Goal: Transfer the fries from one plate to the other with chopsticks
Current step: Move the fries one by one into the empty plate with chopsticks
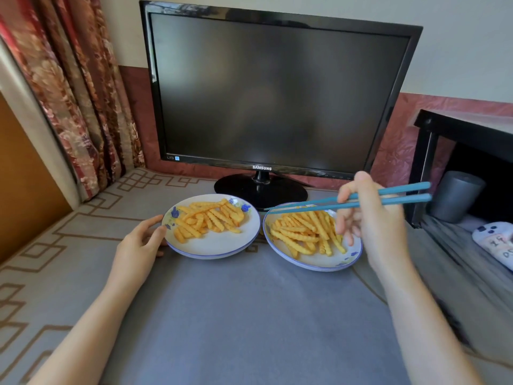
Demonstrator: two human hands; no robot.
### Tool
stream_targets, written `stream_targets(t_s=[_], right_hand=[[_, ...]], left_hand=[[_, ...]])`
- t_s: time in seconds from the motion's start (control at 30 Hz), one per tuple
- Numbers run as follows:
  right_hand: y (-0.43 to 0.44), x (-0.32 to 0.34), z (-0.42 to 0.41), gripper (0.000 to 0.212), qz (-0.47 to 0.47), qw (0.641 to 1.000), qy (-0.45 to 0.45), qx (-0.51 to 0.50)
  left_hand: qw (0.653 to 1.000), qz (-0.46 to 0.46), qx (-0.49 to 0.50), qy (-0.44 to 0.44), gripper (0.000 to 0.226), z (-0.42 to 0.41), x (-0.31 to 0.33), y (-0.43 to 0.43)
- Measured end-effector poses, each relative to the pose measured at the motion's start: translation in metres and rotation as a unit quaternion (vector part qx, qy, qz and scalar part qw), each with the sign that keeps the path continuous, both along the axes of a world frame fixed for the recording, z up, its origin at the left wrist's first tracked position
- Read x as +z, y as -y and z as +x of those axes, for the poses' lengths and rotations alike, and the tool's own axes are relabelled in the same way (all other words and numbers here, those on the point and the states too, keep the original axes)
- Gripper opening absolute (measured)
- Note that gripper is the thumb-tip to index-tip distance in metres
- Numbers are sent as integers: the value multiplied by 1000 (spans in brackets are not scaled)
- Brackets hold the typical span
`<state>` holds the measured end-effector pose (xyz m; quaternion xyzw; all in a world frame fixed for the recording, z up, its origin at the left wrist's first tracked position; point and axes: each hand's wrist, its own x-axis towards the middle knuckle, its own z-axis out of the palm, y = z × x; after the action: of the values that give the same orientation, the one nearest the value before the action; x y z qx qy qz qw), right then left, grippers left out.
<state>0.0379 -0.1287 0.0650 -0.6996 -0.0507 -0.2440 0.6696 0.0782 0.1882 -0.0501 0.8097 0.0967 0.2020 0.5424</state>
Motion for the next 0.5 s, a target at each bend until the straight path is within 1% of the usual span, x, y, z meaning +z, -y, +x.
stream_targets(t_s=[0.3,0.5], right_hand=[[-43,-18,27,41,-4,999,-21,43],[-50,-21,40,44,-3,997,-61,38]], left_hand=[[1000,0,-4,-1,31,1,-1,-1],[1000,-1,-1,3,31,1,-1,-1]])
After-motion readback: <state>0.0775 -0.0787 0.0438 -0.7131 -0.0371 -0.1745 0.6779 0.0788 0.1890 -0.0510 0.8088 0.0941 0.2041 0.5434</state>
